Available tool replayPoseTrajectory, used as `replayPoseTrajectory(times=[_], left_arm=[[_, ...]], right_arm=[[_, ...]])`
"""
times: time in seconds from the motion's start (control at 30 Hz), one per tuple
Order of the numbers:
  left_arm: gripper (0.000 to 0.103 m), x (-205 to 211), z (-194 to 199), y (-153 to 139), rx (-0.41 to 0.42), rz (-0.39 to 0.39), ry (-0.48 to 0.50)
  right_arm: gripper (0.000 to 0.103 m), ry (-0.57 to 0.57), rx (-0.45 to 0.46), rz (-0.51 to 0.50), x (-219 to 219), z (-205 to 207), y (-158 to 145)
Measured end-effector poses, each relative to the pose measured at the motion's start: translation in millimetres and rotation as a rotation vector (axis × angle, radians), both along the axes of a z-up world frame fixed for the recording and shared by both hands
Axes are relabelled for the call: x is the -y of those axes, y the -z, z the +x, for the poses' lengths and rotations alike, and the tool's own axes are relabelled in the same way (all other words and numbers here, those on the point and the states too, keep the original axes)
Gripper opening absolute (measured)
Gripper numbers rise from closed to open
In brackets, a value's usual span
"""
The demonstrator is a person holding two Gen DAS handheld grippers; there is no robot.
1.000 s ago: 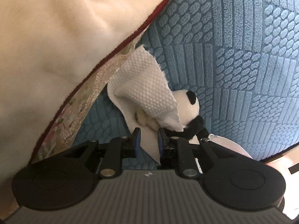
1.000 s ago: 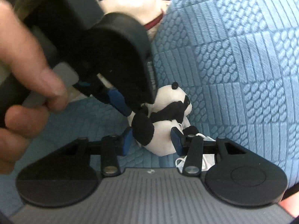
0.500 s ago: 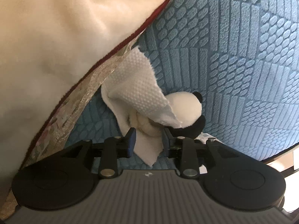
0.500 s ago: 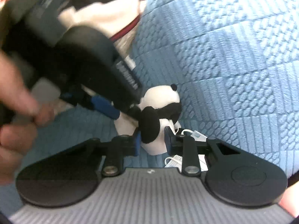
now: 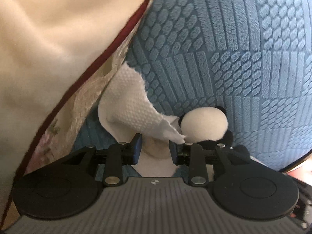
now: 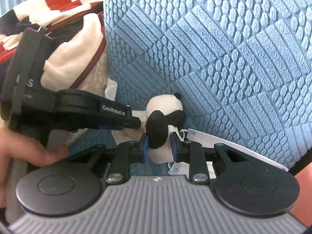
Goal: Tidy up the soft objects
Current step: 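Move both open tools down to the panda plush beside the tissue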
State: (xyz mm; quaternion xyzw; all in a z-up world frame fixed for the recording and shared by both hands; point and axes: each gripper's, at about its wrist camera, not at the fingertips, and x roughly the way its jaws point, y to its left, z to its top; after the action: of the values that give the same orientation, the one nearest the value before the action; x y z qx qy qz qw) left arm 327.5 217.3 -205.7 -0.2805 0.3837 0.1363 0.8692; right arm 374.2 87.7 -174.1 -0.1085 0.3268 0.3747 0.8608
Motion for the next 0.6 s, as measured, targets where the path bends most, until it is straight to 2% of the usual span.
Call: replayPoseTrajectory(times=[0.1, 0.4, 0.5, 0.6], left_arm=[[0.035, 12.4, 9.7, -3.2, -0.027, 0.080, 0.010], [0.035, 42.1, 27.5, 7.9, -0.066, 0.149, 0.068], [0.036, 56.0, 30.8, 5.5, -0.080, 0.202, 0.108], [0.048, 66.4, 35.7, 3.1, -0.089, 0.201, 0.128]], right_arm=[[0.027, 0.015, -0.014, 0.008, 4.7, 3.4, -0.5], [0.027, 0.049, -0.040, 0.007, 11.6, 2.3, -1.8], [0.027, 0.057, -0.046, 0.002, 16.5, 1.3, -1.9], [0.027, 0.065, -0.052, 0.004, 18.6, 2.6, -2.2]])
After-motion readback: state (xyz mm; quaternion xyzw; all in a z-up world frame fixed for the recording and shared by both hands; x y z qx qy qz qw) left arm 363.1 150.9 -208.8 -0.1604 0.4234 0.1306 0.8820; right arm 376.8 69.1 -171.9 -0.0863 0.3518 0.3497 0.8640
